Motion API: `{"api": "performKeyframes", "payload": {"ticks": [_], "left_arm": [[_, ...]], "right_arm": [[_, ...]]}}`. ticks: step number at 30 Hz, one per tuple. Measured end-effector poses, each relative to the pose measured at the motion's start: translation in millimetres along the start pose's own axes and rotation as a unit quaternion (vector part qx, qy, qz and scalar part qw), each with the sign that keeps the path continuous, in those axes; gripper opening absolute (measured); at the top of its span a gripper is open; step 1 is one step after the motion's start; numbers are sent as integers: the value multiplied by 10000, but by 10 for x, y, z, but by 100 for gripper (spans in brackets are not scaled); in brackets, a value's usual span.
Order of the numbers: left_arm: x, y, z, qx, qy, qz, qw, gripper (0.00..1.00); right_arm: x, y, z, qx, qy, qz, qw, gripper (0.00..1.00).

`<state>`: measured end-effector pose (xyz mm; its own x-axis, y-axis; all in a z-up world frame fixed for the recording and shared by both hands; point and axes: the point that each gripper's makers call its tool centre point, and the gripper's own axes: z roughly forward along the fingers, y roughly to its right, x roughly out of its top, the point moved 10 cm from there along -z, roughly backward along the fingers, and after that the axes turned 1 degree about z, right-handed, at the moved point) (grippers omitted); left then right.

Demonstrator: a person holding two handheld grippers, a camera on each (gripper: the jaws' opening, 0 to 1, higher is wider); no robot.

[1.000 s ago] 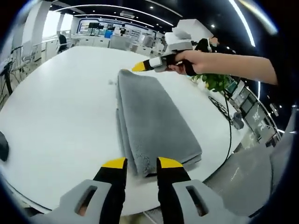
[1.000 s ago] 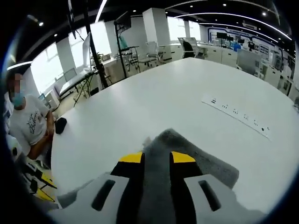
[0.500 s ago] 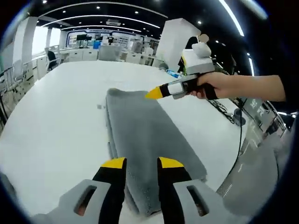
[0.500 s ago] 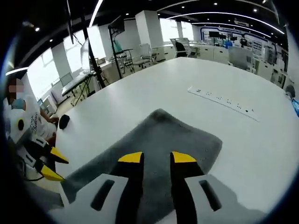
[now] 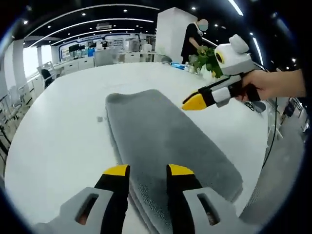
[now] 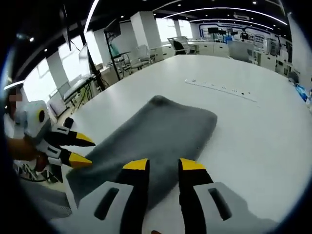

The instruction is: Fold the towel on the table until its edges align and the towel forms a compact rectangular stack.

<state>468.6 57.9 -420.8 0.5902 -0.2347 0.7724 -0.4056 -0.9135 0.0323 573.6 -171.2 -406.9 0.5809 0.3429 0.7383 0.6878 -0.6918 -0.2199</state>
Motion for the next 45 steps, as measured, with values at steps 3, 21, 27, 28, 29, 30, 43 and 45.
{"api": "performKeyframes", "payload": {"ticks": [3,21,27,28,29,30,43,45], "left_arm": [[-29,-121,66,375,-274,440,9980,31],[-5,-372,330,132,19,-534,9985,31],[-37,-399,333,81,-4,-631,9980,32],[-36,-403,331,96,-6,-612,9981,33],[-9,-372,308,120,-5,-584,9982,34],[0,-361,300,115,-3,-570,9983,34],[-42,-385,343,-100,95,-934,9955,28],[-48,-391,349,-71,83,-904,9958,28]], "right_arm": [[-94,5,-23,-90,-86,6,9999,22],[-446,-53,-41,-113,-237,332,9991,18],[-501,-76,-45,-122,-243,520,9983,17],[-496,-80,-43,-119,-230,545,9982,17],[-478,-88,-39,-105,-189,585,9981,17],[-467,-95,-42,-90,-155,604,9980,16],[-473,-143,57,-72,-208,773,9968,15],[-473,-141,52,-84,-210,797,9966,14]]}}
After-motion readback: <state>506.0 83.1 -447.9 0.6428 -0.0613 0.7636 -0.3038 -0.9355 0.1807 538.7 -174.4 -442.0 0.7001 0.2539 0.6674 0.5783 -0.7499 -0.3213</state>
